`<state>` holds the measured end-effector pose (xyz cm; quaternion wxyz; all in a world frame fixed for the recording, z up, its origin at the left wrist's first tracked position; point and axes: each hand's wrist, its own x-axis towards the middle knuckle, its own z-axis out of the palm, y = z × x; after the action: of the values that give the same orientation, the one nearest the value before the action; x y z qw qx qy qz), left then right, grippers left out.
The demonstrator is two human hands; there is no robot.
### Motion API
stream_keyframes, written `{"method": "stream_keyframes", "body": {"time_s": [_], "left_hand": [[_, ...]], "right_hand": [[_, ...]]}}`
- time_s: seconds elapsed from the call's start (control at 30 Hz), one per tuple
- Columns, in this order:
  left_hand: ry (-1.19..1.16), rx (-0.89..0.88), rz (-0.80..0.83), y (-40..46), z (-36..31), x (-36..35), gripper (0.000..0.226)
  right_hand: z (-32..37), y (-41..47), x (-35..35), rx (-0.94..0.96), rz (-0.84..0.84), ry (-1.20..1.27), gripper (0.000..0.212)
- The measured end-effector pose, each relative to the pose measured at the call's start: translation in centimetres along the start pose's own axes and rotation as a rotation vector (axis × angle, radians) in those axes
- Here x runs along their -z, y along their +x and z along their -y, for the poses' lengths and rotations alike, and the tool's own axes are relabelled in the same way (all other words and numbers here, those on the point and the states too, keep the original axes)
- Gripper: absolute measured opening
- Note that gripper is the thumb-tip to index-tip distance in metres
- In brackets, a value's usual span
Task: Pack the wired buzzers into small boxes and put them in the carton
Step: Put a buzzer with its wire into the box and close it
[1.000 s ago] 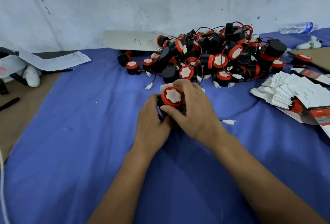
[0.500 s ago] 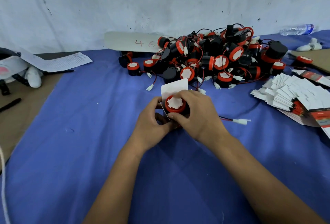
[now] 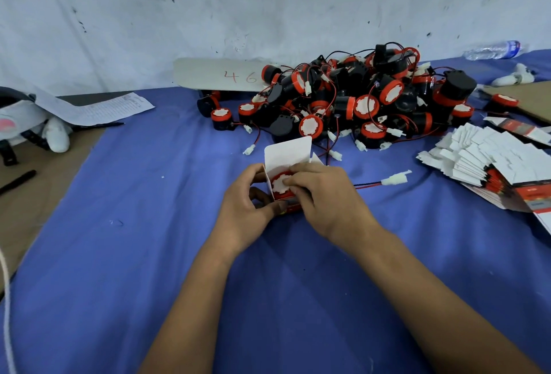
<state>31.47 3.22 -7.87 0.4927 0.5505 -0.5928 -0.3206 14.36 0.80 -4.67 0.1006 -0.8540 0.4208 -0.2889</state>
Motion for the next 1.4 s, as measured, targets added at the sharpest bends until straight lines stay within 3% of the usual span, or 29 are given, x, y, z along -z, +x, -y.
{"method": "stream_keyframes", "body": {"time_s": [0.13,0.27,0.37,0.43,0.5,0.57,0.63,0.7,0.83,0.93,1.0,1.07,1.13,1.2,1.27,1.4], "left_hand": [[-0.021,0.018,-0.004,0.0,0.0,-0.1,0.054],[-0.011,-0.001,-0.067,0.0,0.2,-0.7,0.036],[0.012,-0.001,-0.156,0.1,0.2,-1.5,0.030],[0.048,-0.001,-0.165,0.1,0.3,-1.8,0.030],[0.061,-0.004,-0.160,0.2,0.5,-1.8,0.025],[0.061,-0.012,-0.167,0.3,0.6,-1.9,0.023],[0.067,-0.017,-0.172,0.4,0.5,-1.8,0.023],[0.055,-0.013,-0.170,0.4,0.5,-1.7,0.022],[0.040,-0.017,-0.180,0.4,0.2,-1.5,0.030],[0.058,-0.040,-0.206,0.4,0.1,-1.5,0.032],[0.075,-0.050,-0.210,0.4,0.3,-1.6,0.032],[0.113,-0.041,-0.220,0.3,0.5,-1.7,0.032],[0.212,-0.072,-0.279,0.2,0.4,-1.9,0.048],[0.316,-0.208,-0.364,0.1,0.0,-2.1,0.067],[0.353,-0.357,-0.365,0.1,-0.4,-2.3,0.064],[0.316,-0.364,-0.215,0.0,-0.5,-2.7,0.041]], "right_hand": [[1.0,-0.3,-0.6,0.035,-0.097,-0.330,0.018],[0.9,-0.1,-0.7,-0.045,0.035,-0.278,0.023],[-0.3,0.0,-0.2,0.018,0.042,-0.205,0.024],[-1.0,-0.1,0.5,0.023,-0.186,-0.095,0.020],[-1.5,-0.3,1.1,-0.017,-0.559,-0.092,0.016],[-2.0,-0.3,1.3,-0.183,-0.699,-0.121,0.026],[-2.5,-0.1,0.9,-0.370,-0.615,-0.072,0.045],[-3.0,-0.1,0.5,-0.423,-0.567,0.142,0.046],[-2.8,0.0,0.8,-0.224,-0.552,0.494,0.022],[-2.1,-0.1,0.8,-0.106,-0.490,0.733,0.020],[-2.0,-0.1,0.9,-0.082,-0.460,0.767,0.026],[-2.2,-0.2,0.9,-0.054,-0.468,0.652,0.029],[-2.2,-0.2,1.0,-0.063,-0.497,0.520,0.023],[-2.2,-0.1,1.0,-0.087,-0.502,0.580,0.020],[-2.2,-0.1,1.0,-0.088,-0.467,0.745,0.016],[-2.2,0.0,0.9,-0.065,-0.346,0.937,0.010]]}}
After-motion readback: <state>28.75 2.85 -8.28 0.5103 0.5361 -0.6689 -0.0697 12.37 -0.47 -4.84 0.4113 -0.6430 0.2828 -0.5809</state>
